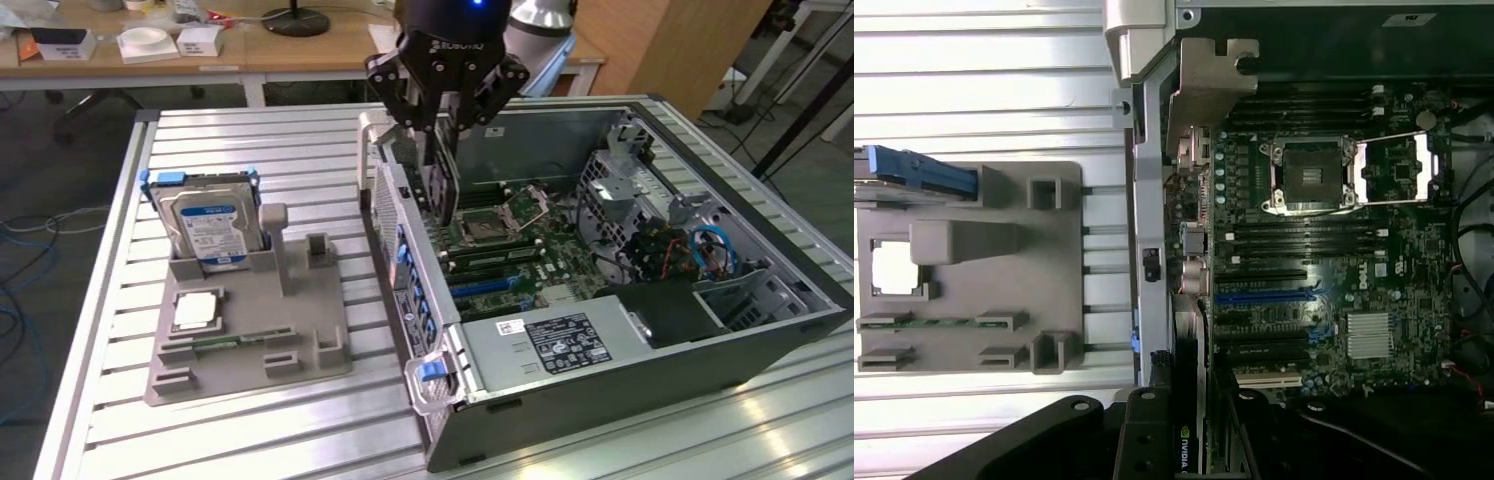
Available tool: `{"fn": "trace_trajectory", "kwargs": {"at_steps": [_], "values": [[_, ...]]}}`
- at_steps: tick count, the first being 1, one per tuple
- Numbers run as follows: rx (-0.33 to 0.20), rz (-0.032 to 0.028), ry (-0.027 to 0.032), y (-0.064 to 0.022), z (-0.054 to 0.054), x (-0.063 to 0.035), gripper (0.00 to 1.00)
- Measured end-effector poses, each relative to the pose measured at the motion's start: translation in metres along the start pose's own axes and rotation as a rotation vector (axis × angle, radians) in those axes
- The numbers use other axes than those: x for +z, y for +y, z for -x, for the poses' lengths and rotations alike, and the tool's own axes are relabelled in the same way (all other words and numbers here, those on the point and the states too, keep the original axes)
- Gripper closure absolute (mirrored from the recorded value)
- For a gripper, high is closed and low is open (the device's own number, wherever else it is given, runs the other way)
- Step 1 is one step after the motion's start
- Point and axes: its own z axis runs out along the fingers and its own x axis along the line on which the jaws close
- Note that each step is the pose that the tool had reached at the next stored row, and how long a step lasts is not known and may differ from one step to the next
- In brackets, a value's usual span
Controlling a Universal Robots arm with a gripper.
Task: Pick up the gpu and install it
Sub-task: 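Pick up the gpu and move the gpu toward the slot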
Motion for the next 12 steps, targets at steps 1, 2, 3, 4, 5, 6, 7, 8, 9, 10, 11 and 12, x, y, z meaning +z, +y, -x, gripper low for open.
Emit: {"fn": "trace_trajectory", "kwargs": {"at_steps": [1, 2, 3, 4, 5, 6, 7, 8, 9, 10, 11, 12], "values": [[0.000, 0.0000, 0.0000, 0.0001, 0.002, 0.0001, 0.74], [-0.001, -0.0001, 0.0000, 0.0003, 0.004, 0.0001, 0.74], [-0.001, 0.0000, 0.0000, 0.0004, 0.006, 0.0002, 0.74], [-0.002, 0.0000, 0.0001, 0.0005, 0.008, 0.0002, 0.74], [-0.002, 0.0000, 0.0001, 0.0006, 0.011, 0.0003, 0.74], [-0.002, 0.0000, 0.0001, 0.0008, 0.013, 0.0003, 0.74], [-0.003, 0.0001, 0.0001, 0.0009, 0.015, 0.0004, 0.74], [-0.003, 0.0000, 0.0001, 0.0011, 0.017, 0.0004, 0.74], [-0.004, 0.0001, 0.0001, 0.0012, 0.019, 0.0005, 0.74], [-0.004, 0.0002, 0.0001, 0.0013, 0.021, 0.0006, 0.74], [-0.005, 0.0001, 0.0001, 0.0014, 0.023, 0.0006, 0.74], [-0.005, 0.0002, 0.0002, 0.0016, 0.025, 0.0007, 0.74]]}}
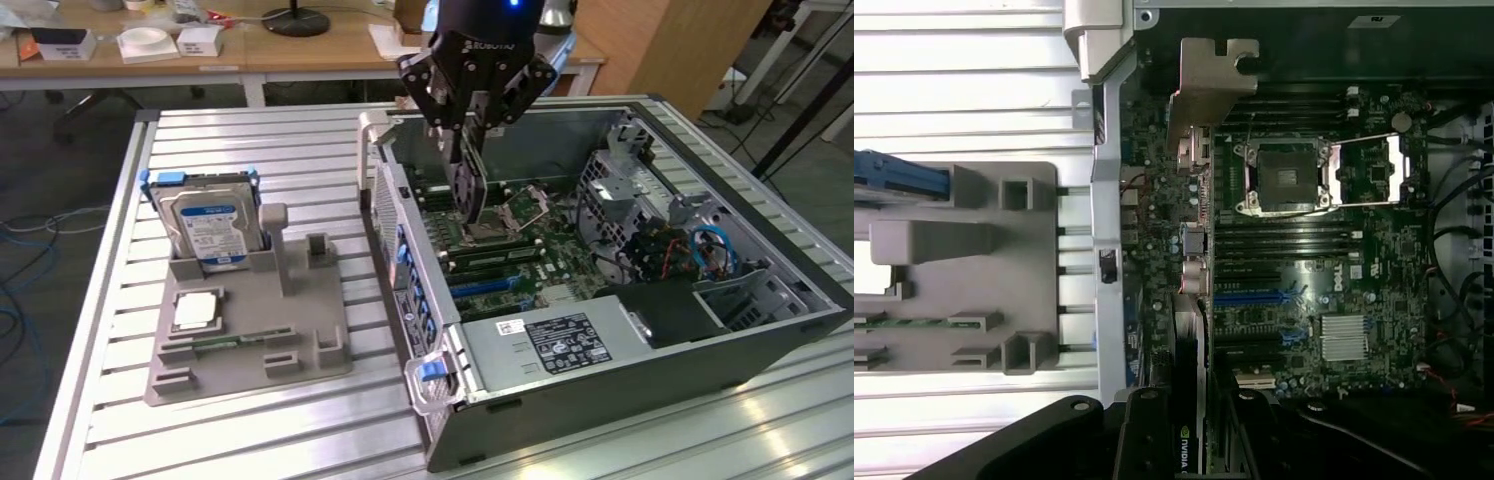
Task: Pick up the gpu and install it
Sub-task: 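Pick up the gpu and move the gpu toward the slot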
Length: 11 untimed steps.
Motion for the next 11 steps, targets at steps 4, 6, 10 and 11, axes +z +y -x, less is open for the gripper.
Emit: {"fn": "trace_trajectory", "kwargs": {"at_steps": [4, 6, 10, 11], "values": [[-0.004, 0.0000, 0.0002, 0.0010, 0.017, 0.0004, 0.74], [-0.005, 0.0000, 0.0002, 0.0012, 0.022, 0.0005, 0.74], [-0.009, 0.0001, 0.0004, 0.0020, 0.035, 0.0009, 0.74], [-0.010, 0.0002, 0.0004, 0.0021, 0.038, 0.0010, 0.74]]}}
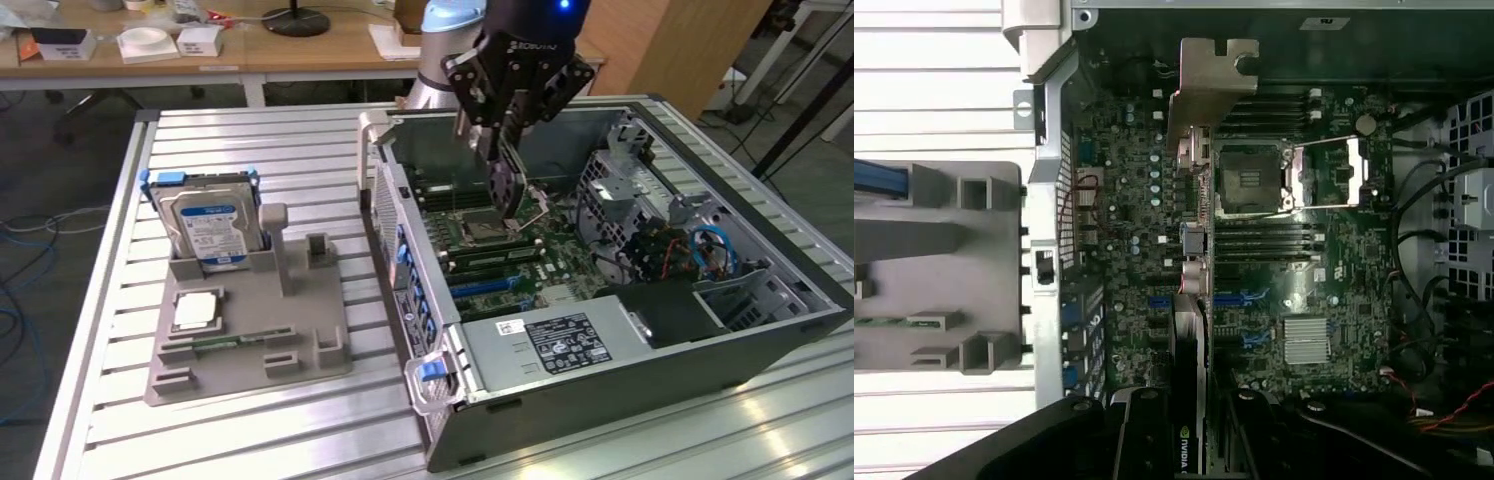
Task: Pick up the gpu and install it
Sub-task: 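Pick up the gpu and move the gpu toward the slot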
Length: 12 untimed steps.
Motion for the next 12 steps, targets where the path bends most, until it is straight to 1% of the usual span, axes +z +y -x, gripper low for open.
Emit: {"fn": "trace_trajectory", "kwargs": {"at_steps": [12], "values": [[-0.008, 0.0002, 0.0003, 0.0013, 0.027, 0.0007, 0.74]]}}
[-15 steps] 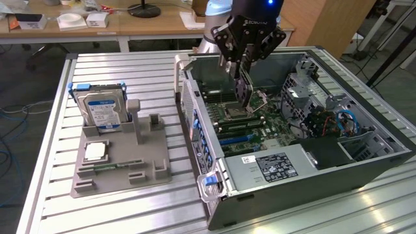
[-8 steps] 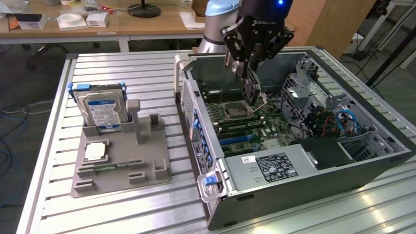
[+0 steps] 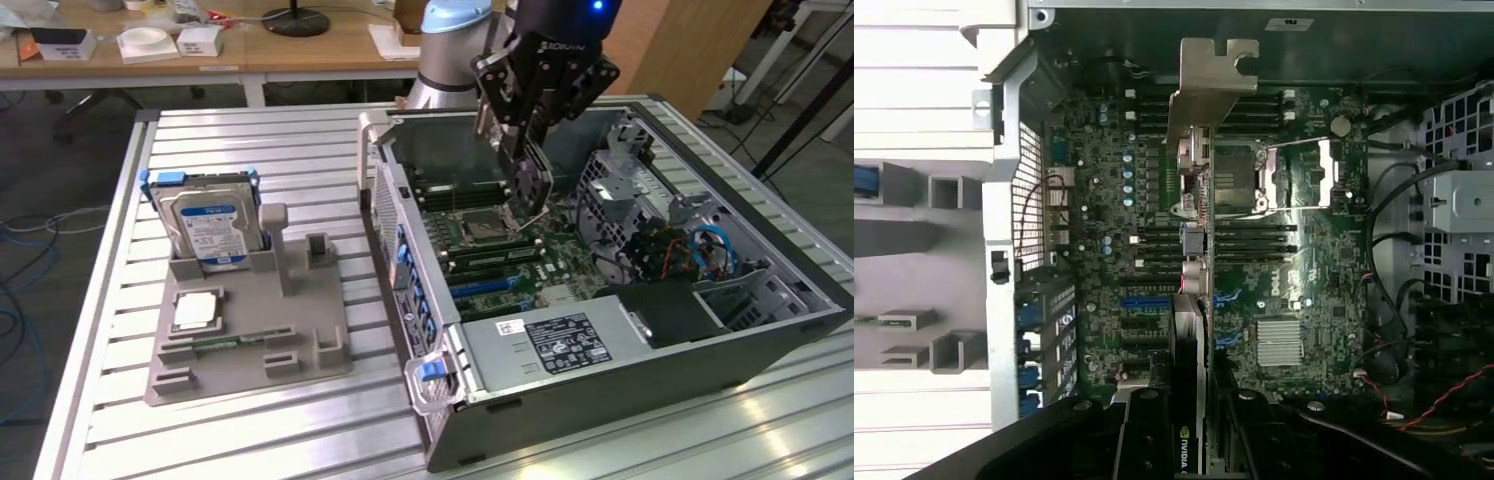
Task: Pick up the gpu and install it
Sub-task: 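Pick up the gpu and move the gpu toward the slot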
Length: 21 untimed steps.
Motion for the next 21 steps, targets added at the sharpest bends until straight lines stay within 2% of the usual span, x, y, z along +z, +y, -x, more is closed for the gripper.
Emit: {"fn": "trace_trajectory", "kwargs": {"at_steps": [16, 21], "values": [[-0.011, 0.0002, 0.0004, 0.0014, 0.036, 0.0009, 0.74], [-0.013, 0.0003, 0.0005, 0.0016, 0.043, 0.0011, 0.74]]}}
